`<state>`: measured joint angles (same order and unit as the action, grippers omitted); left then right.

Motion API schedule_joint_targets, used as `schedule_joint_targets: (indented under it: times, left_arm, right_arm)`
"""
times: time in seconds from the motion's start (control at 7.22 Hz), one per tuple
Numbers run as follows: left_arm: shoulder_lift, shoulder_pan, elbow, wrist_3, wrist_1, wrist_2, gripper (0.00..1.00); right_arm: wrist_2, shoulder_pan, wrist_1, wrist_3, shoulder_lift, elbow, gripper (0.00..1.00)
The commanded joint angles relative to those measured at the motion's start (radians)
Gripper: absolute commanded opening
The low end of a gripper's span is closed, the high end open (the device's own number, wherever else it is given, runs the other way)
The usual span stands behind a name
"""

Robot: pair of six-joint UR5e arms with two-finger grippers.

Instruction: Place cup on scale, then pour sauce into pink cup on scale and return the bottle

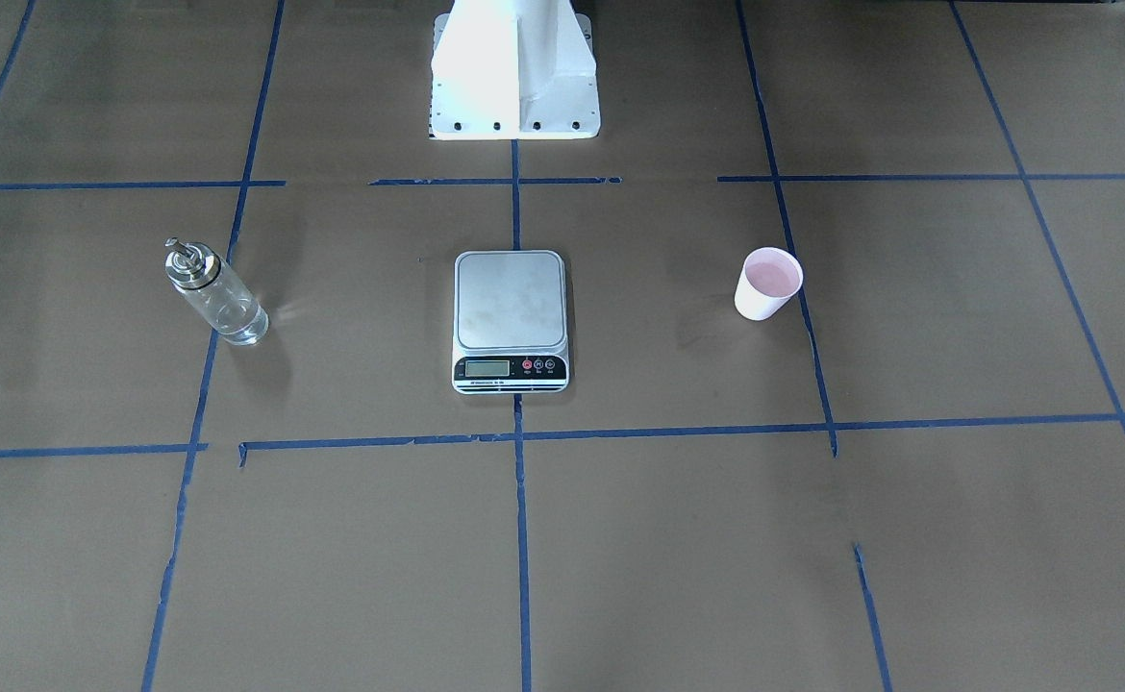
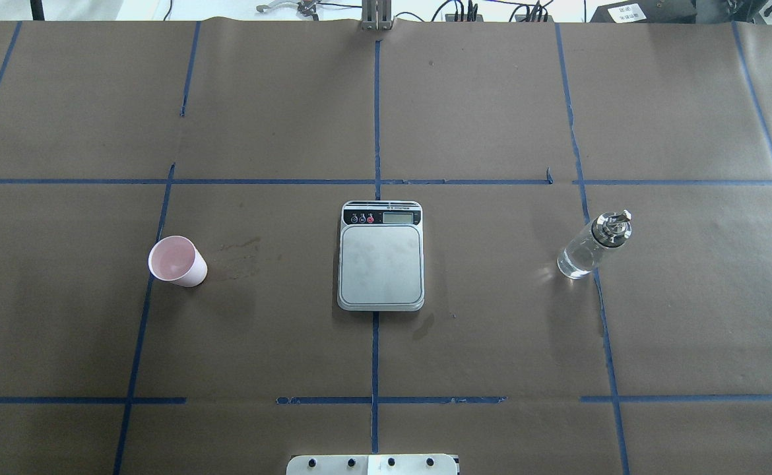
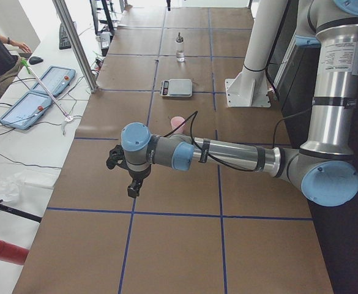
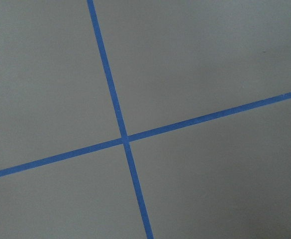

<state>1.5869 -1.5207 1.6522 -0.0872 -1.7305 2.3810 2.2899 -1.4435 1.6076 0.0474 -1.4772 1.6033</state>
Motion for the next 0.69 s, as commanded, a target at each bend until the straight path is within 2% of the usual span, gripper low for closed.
schedule_joint_targets:
  times: [0.0, 0.14, 0.28, 0.42, 0.55]
  left_arm:
    - [-0.027, 0.037, -0.015, 0.085, -0.159, 0.080, 1.00]
    - [-0.025, 0.115, -0.003, 0.239, -0.232, 0.136, 1.00]
    - [-0.016, 0.266, 0.015, 0.462, -0.380, 0.103, 1.00]
    - [-0.002, 0.371, 0.055, 0.744, -0.494, -0.004, 1.00]
    - [0.005, 0.463, 0.098, 0.962, -0.504, -0.032, 1.00]
  right_arm:
    - [0.066, 0.012, -0.002, 0.003, 0.000, 0.006, 1.00]
    - [0.091, 0.024, -0.002, 0.002, 0.000, 0.015, 1.00]
    - [0.117, 0.041, 0.000, 0.005, -0.002, 0.029, 1.00]
    - [0.141, 0.066, -0.003, 0.002, 0.000, 0.033, 1.00]
    - [0.140, 0.090, -0.038, 0.006, -0.002, 0.043, 1.00]
